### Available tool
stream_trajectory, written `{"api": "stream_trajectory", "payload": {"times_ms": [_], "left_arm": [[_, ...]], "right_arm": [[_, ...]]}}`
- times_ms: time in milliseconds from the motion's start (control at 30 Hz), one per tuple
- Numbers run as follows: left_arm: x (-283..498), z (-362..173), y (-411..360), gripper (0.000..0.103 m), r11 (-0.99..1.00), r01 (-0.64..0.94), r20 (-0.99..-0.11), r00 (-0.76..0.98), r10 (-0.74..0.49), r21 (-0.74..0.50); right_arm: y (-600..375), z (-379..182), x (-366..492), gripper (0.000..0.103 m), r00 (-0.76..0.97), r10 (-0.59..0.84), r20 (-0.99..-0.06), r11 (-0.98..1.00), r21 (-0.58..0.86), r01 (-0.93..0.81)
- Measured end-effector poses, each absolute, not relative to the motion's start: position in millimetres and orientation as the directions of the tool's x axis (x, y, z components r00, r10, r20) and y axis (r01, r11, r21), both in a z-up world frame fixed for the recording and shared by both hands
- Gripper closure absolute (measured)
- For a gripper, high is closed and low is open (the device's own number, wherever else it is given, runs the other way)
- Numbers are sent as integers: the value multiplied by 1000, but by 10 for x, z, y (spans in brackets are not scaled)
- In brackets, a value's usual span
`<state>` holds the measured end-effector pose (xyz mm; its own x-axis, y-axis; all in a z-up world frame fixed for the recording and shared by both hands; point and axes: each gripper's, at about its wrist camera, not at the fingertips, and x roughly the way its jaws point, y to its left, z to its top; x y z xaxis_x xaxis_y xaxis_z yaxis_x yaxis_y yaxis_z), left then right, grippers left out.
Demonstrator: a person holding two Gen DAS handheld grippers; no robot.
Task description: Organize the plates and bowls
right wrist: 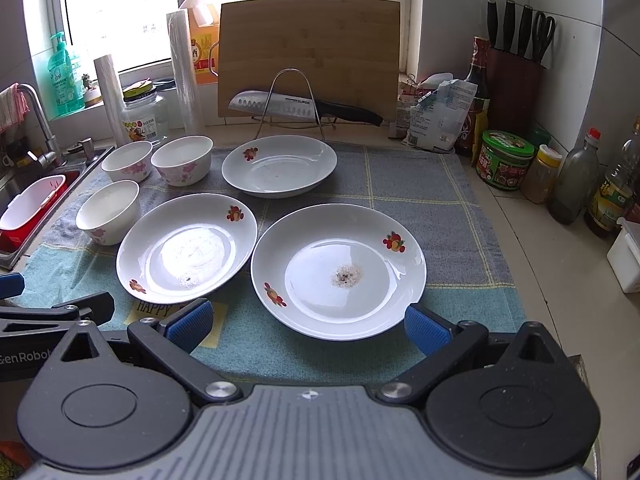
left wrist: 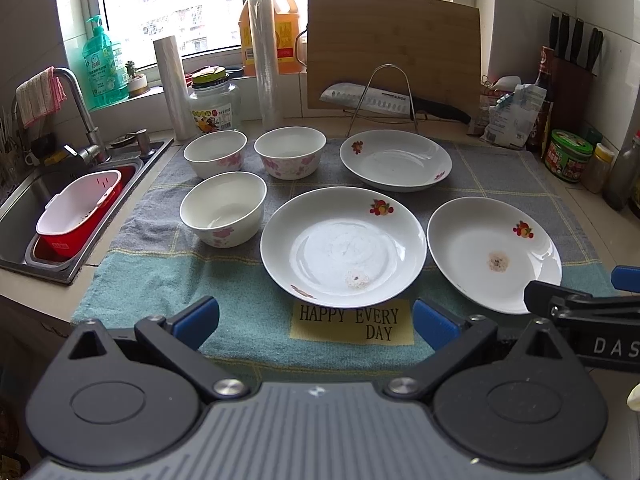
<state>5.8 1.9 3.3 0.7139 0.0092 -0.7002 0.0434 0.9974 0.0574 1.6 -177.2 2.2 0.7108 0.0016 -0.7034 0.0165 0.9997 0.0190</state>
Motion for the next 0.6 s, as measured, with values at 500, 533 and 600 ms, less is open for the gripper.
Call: {"api": "stream_trajectory", "payload": {"times_ms": [500,533,600], "left_arm": [[31,52,33,1,998,35,-698,716,17,59],[32,52,34,1,998,35,-698,716,16,59],[32,53,34,1,998,35,-698,716,17,59]], "right_arm": [[-1733,42,-7,0,715,3,-699,1000,17,13],[-1730,42,-10,0,715,2,-699,1000,16,13],[-1731,46,-6,0,715,3,-699,1000,16,12]]}}
